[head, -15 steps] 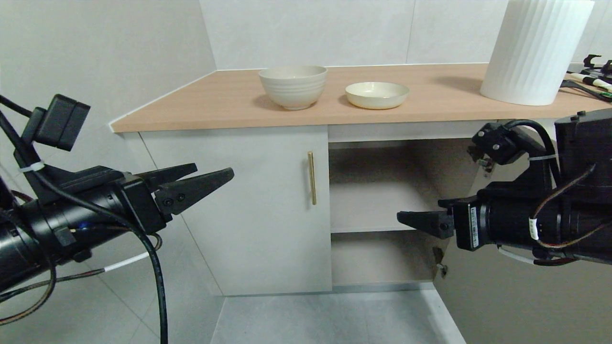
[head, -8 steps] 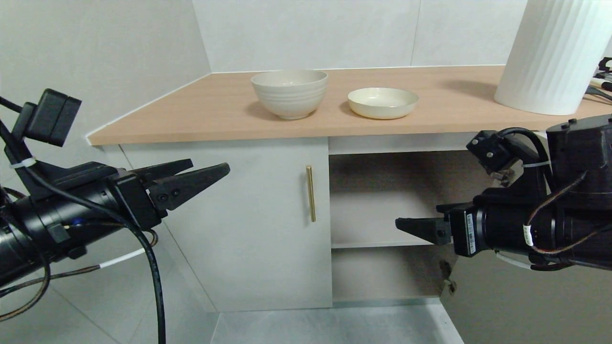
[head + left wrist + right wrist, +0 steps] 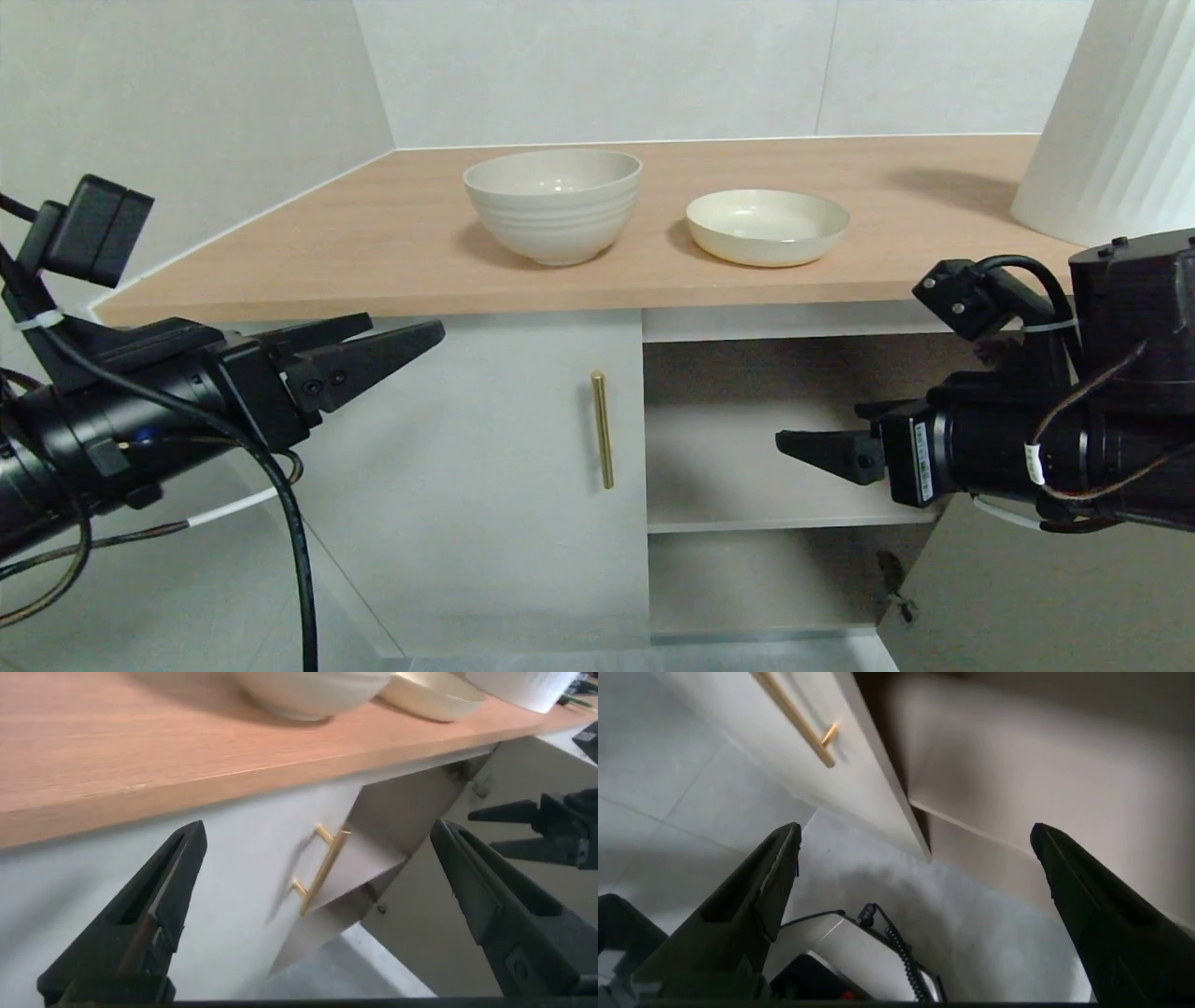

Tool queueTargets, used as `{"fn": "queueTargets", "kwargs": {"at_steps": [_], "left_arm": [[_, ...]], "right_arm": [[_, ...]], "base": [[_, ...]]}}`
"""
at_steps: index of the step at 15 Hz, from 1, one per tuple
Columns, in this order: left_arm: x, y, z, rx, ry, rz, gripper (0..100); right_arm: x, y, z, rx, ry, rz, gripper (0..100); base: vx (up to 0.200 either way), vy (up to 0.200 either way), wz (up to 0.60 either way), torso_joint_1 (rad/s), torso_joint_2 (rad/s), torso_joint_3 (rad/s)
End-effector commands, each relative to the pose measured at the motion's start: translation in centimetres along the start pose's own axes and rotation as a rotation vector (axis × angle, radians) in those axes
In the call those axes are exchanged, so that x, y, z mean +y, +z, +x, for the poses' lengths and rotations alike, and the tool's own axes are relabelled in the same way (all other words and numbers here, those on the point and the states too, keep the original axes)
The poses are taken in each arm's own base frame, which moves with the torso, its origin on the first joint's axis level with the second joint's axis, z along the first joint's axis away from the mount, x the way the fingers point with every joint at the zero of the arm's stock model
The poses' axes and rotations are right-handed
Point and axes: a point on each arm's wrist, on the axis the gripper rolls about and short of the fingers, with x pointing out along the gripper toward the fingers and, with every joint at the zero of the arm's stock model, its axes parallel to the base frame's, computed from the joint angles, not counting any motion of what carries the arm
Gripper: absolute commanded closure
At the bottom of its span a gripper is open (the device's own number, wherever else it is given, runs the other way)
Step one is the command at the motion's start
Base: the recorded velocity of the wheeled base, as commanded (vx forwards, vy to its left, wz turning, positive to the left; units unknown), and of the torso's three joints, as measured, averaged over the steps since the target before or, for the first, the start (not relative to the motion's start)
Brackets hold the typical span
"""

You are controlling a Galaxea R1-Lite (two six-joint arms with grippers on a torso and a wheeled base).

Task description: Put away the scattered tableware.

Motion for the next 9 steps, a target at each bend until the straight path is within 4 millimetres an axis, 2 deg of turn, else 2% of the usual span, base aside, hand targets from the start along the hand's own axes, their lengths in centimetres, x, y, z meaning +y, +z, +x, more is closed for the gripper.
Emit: {"fn": "queueTargets", "kwargs": {"at_steps": [1,4,7,9], "left_arm": [[-0.4,0.52,-0.68,0.003,0.001,-0.001,0],[-0.43,0.51,-0.76,0.026,0.004,-0.01,0],[-0.39,0.49,-0.65,0.031,0.002,-0.012,0],[-0.39,1.0,-0.41,0.019,0.002,-0.007,0]], "right_arm": [[0.03,0.1,-0.36,-0.01,0.003,0.0,0],[0.11,0.08,-0.44,-0.011,0.009,-0.003,0],[0.11,0.08,-0.44,-0.011,0.009,-0.003,0],[0.13,0.21,-0.47,-0.015,0.008,-0.003,0]], "base": [[0.0,0.0,0.0,0.0,0.0,0.0],[0.0,0.0,0.0,0.006,-0.03,-0.014],[0.0,0.0,0.0,0.045,-0.23,-0.232],[0.0,0.0,0.0,0.149,-0.42,-0.298]]}}
